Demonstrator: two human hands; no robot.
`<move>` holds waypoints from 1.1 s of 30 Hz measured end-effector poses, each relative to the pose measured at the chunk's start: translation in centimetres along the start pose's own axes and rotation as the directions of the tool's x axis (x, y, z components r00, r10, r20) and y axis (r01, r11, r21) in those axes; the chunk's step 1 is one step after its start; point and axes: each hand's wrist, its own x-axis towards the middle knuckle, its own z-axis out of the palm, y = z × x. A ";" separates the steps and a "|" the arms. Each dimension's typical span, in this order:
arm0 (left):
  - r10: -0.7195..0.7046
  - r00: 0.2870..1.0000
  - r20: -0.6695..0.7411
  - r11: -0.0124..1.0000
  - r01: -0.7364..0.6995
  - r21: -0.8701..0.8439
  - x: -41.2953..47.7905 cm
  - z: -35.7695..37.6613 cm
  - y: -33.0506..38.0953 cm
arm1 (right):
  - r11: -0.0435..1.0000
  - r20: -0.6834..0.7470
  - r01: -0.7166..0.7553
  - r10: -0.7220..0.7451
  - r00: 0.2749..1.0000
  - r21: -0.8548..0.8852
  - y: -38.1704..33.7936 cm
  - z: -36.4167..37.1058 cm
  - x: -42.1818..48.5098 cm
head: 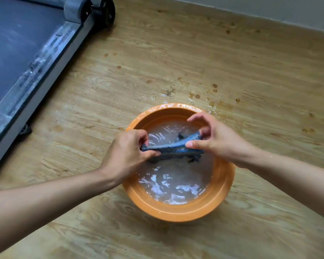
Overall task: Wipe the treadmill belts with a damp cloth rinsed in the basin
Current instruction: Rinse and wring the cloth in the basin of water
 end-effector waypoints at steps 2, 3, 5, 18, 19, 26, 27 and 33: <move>0.071 0.997 0.032 0.997 -0.072 0.041 0.5 -0.5 0.0 | 0.985 0.101 0.060 -0.045 0.994 -0.159 -0.3 -0.5 0.0; 0.112 0.992 0.058 0.994 -0.113 0.011 0.8 -0.7 0.1 | 0.975 0.135 0.062 -0.033 0.990 -0.215 -0.4 -0.6 0.0; 0.122 0.978 0.166 0.964 -0.077 -0.253 1.3 -1.3 0.6 | 0.936 0.151 0.104 -0.055 0.987 -0.338 -0.7 -0.5 0.1; -0.277 0.911 0.304 0.480 0.406 -0.778 3.1 -0.3 2.2 | 0.995 -0.073 0.049 -0.043 0.996 0.084 -2.2 -1.2 0.4; -0.311 0.906 0.286 0.516 0.414 -0.750 3.2 0.0 2.2 | 0.997 -0.095 0.043 -0.038 0.995 0.059 -2.4 -1.0 0.3; -0.289 0.826 0.485 0.158 0.541 -0.826 2.8 0.6 5.3 | 0.990 0.167 0.117 -0.104 0.981 -0.073 -8.1 1.4 -0.7; -0.231 0.826 0.514 0.131 0.549 -0.825 2.7 0.4 5.4 | 0.995 0.262 0.088 -0.073 0.962 -0.043 -8.8 1.5 -1.0; -0.232 0.840 0.490 0.148 0.528 -0.836 2.8 0.6 4.7 | 0.994 0.123 0.111 -0.112 0.986 0.012 -9.3 -0.9 -0.3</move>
